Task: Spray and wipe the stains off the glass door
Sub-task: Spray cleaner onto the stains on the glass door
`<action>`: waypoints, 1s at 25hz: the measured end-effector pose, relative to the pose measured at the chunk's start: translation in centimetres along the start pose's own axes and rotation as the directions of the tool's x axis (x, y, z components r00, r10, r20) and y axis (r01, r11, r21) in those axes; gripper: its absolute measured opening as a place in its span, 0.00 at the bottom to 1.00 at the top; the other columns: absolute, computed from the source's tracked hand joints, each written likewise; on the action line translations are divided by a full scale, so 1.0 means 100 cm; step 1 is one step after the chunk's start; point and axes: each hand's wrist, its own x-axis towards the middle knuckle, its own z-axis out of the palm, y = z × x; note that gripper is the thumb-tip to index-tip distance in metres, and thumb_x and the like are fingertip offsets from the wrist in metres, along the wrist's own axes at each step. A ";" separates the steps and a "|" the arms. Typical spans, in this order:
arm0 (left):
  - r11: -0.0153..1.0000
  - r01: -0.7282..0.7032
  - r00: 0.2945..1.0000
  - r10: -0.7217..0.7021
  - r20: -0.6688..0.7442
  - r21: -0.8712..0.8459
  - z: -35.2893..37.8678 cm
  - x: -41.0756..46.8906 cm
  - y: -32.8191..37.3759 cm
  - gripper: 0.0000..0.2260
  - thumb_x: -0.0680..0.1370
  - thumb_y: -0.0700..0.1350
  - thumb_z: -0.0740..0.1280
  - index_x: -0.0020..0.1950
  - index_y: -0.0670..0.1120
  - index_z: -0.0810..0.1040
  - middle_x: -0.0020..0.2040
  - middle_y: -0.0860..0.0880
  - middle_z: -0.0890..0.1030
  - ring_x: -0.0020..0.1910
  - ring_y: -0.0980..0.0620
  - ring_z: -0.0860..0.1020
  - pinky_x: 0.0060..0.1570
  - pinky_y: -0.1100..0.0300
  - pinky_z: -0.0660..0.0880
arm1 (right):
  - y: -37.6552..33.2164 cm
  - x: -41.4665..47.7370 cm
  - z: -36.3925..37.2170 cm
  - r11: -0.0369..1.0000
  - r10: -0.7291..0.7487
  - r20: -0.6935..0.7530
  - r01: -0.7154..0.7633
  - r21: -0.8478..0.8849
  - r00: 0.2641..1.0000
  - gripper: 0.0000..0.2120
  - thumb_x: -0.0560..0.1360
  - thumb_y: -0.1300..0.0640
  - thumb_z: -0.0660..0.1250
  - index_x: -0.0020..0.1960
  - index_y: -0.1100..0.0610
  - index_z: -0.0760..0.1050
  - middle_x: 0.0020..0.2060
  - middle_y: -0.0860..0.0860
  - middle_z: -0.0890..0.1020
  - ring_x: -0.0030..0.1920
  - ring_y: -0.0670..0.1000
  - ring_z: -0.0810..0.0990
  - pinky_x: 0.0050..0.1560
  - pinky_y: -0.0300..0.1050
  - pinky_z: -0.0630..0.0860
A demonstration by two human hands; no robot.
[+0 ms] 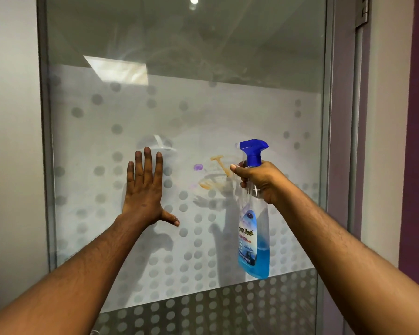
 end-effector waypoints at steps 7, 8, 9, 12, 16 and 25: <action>1.000 0.000 1.000 0.000 0.008 -0.008 0.000 0.000 0.000 0.77 0.45 0.79 0.68 0.74 0.43 0.25 0.73 0.40 0.23 0.73 0.38 0.25 0.73 0.44 0.29 | -0.018 0.010 -0.047 0.999 -0.043 -0.119 0.040 -0.027 0.992 0.13 0.70 0.58 0.75 0.52 0.56 0.76 0.43 0.55 0.80 0.40 0.51 0.77 0.38 0.44 0.76; 1.000 0.000 1.000 0.000 0.008 -0.009 0.000 0.000 0.000 0.77 0.45 0.79 0.68 0.74 0.43 0.24 0.73 0.40 0.23 0.73 0.38 0.25 0.73 0.44 0.29 | -0.021 0.011 -0.051 0.998 -0.044 -0.134 0.038 -0.048 0.990 0.13 0.70 0.58 0.75 0.51 0.57 0.75 0.42 0.55 0.79 0.40 0.51 0.76 0.38 0.44 0.75; 1.000 -0.001 1.000 0.001 0.008 -0.010 0.000 0.000 0.000 0.77 0.45 0.78 0.68 0.74 0.43 0.24 0.73 0.40 0.23 0.73 0.39 0.25 0.73 0.44 0.29 | -0.023 0.013 -0.055 0.997 -0.043 -0.147 0.032 -0.075 0.988 0.13 0.71 0.57 0.75 0.52 0.57 0.75 0.42 0.55 0.79 0.40 0.50 0.76 0.36 0.43 0.75; 1.000 -0.010 1.000 0.010 0.000 -0.028 0.000 0.000 0.000 0.78 0.45 0.77 0.70 0.74 0.44 0.24 0.74 0.41 0.24 0.74 0.39 0.25 0.73 0.44 0.30 | -0.027 0.017 -0.058 0.993 -0.057 -0.174 0.038 -0.110 0.983 0.15 0.71 0.55 0.74 0.52 0.58 0.74 0.40 0.54 0.78 0.39 0.50 0.75 0.34 0.43 0.73; 1.000 -0.006 1.000 0.006 0.001 -0.021 0.001 0.000 -0.001 0.78 0.44 0.77 0.70 0.75 0.44 0.25 0.74 0.40 0.25 0.74 0.39 0.26 0.74 0.43 0.31 | -0.035 0.021 -0.053 0.990 -0.043 -0.192 0.015 -0.141 0.981 0.17 0.71 0.49 0.74 0.50 0.58 0.72 0.38 0.53 0.77 0.36 0.49 0.76 0.32 0.42 0.72; 1.000 0.001 1.000 -0.001 0.010 -0.012 -0.001 0.000 0.000 0.78 0.45 0.78 0.69 0.74 0.43 0.25 0.74 0.40 0.24 0.73 0.39 0.25 0.73 0.44 0.29 | -0.015 0.015 -0.035 0.988 -0.056 -0.134 0.035 -0.152 0.989 0.16 0.71 0.54 0.75 0.53 0.58 0.73 0.41 0.54 0.78 0.38 0.49 0.76 0.33 0.41 0.73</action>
